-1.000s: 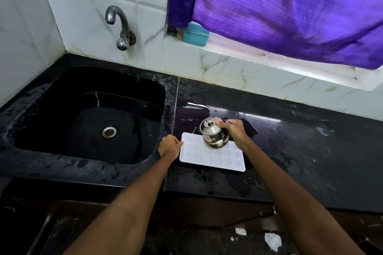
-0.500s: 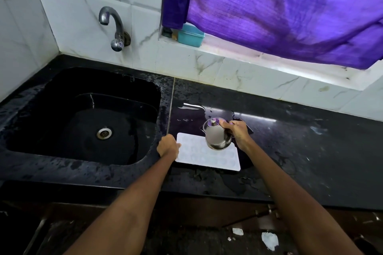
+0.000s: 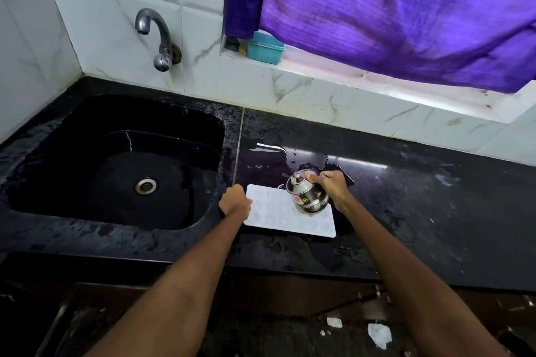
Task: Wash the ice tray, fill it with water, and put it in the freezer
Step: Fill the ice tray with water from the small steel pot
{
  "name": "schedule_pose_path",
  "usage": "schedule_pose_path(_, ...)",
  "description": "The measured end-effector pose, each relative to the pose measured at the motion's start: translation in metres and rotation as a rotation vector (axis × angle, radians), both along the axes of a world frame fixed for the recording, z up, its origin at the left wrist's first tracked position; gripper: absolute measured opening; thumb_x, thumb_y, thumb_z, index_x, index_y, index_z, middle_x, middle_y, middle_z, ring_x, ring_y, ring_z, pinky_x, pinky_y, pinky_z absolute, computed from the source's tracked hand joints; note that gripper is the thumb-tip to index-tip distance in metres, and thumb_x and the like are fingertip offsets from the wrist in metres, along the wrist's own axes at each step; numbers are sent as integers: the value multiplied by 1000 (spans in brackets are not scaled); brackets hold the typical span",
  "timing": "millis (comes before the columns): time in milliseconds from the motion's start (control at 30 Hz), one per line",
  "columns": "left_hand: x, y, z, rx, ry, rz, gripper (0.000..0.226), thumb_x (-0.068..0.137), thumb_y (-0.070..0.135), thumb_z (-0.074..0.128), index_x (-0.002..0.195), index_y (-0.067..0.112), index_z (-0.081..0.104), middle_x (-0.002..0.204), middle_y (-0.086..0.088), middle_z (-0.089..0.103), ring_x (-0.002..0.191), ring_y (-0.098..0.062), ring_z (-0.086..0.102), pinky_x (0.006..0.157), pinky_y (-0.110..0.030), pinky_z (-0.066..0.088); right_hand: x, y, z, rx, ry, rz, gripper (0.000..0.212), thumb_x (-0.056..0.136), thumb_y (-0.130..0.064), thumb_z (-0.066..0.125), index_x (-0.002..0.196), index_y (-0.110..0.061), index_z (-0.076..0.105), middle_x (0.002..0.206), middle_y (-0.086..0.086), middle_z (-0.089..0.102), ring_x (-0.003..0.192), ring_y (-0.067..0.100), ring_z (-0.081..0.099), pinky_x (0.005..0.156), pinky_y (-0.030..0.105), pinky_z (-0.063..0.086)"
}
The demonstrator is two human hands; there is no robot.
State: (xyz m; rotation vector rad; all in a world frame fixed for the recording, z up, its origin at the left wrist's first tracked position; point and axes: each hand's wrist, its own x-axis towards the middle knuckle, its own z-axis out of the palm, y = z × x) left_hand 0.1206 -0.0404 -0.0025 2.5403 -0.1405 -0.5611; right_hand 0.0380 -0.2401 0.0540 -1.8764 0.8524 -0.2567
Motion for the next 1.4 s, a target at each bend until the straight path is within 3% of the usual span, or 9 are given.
schedule_pose_path(467,2,-1,0,10,19,15,40,86,25,69,119,6,60,125,-14,62,116,-32,60,91,-39,51,1,-2,2,-22,-3,11,50,77,-5,71,47,-16,33,55,3,33,54,14,32,54,26,28)
schedule_pose_path(600,2,-1,0,17,20,15,39,86,25,69,119,5,60,125,-14,62,115,-32,60,92,-40,50,0,-3,4,-34,-13,3,52,77,-4,70,45,-18,32,51,0,32,49,9,31,48,19,28)
schedule_pose_path(900,1,-1,2,26,13,2,38,87,25,68,118,5,60,124,-14,62,114,-32,61,90,-39,51,-1,-3,6,27,-43,-6,48,77,-7,72,49,-15,35,56,4,34,52,12,33,52,25,28)
schedule_pose_path(1033,2,-1,2,26,17,2,38,87,25,68,118,5,60,124,-14,62,114,-31,61,91,-39,51,-1,-7,10,142,-101,-56,42,78,-8,72,52,-14,40,57,6,43,53,13,43,49,21,36)
schedule_pose_path(1167,2,-2,1,34,17,4,40,86,25,69,119,5,60,124,-15,62,115,-32,60,91,-39,51,0,-14,16,225,-168,-103,39,79,-7,70,53,-14,42,46,-4,54,48,10,48,50,20,39)
schedule_pose_path(1333,1,-2,1,33,14,10,39,87,25,68,119,5,60,124,-15,62,115,-32,60,91,-40,51,-4,-23,18,222,-160,-116,35,78,-7,72,54,-13,46,56,3,58,55,15,52,59,28,42)
schedule_pose_path(1400,1,-3,1,32,13,13,39,87,25,68,120,5,60,125,-15,62,115,-32,60,91,-39,51,-7,-25,15,182,-129,-112,41,77,-9,73,48,-15,44,46,-4,56,49,10,50,54,25,39)
